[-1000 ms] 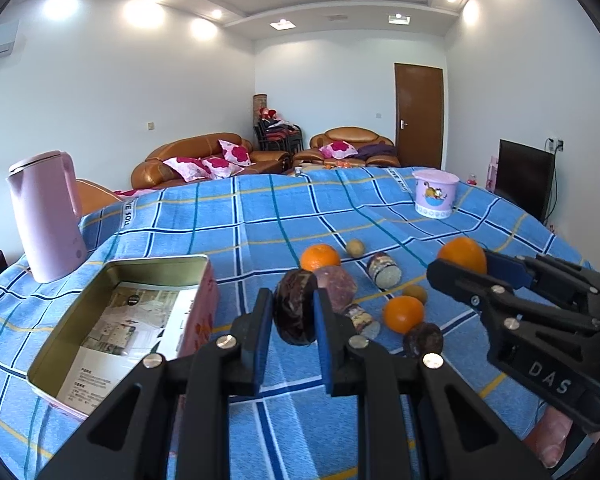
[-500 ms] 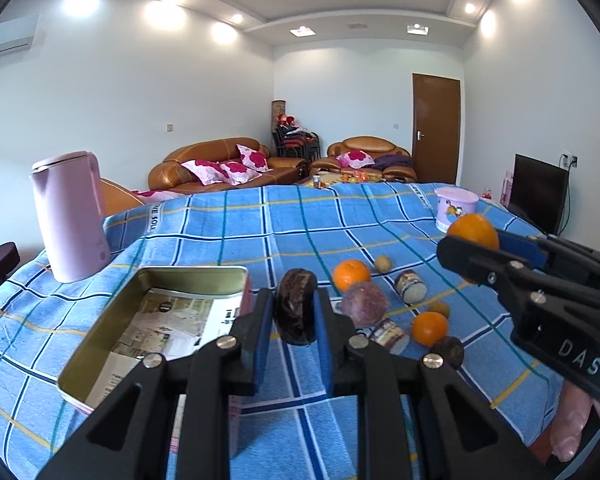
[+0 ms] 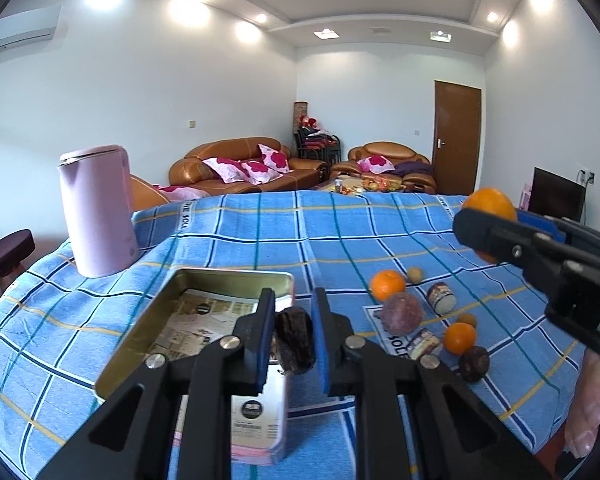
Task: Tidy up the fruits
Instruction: 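Carry the orange with the right tool while the left tool carries the dark fruit to the tin, then release the orange into the tin box while the left tool releases the dark fruit there, then grasp another dark round fruit with the right tool while the left tool returns to the fruits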
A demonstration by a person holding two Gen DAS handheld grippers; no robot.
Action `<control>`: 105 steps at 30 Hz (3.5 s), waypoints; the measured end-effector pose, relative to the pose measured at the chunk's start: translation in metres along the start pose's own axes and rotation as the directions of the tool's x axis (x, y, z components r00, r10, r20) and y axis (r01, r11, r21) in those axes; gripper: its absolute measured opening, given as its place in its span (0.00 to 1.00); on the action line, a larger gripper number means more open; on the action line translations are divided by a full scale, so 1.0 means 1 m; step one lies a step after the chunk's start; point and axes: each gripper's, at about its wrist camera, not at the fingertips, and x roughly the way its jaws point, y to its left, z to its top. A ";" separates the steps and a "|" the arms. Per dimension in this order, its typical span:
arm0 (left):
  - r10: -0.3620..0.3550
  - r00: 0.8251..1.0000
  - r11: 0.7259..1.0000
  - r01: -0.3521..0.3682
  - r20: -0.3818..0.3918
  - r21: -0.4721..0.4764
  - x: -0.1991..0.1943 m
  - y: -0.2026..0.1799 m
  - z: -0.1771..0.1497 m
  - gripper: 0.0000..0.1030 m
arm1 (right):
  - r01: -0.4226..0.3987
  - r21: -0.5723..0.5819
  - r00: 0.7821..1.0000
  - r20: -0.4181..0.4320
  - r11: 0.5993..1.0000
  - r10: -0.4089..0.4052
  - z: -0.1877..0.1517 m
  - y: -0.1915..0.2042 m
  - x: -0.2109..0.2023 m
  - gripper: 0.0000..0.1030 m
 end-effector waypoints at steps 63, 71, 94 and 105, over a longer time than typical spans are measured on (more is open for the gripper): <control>0.156 0.970 0.986 -0.163 -0.185 -0.020 0.079 0.100 -0.013 0.19 | -0.216 -0.013 0.924 -0.326 0.976 0.200 -0.041 0.082 0.158 0.34; 0.165 0.971 0.984 -0.174 -0.171 -0.038 0.071 0.099 -0.011 0.28 | -0.203 -0.015 0.934 -0.303 0.979 0.189 -0.040 0.079 0.148 0.42; -0.030 0.993 0.998 0.037 -0.113 0.058 0.044 -0.021 -0.011 0.68 | 0.161 0.089 0.960 -0.247 0.983 -0.135 -0.084 -0.049 0.039 0.58; -0.093 0.983 0.988 0.111 -0.160 0.106 0.055 -0.060 -0.021 0.68 | 0.198 0.147 0.946 -0.287 0.969 -0.149 -0.104 -0.078 0.031 0.59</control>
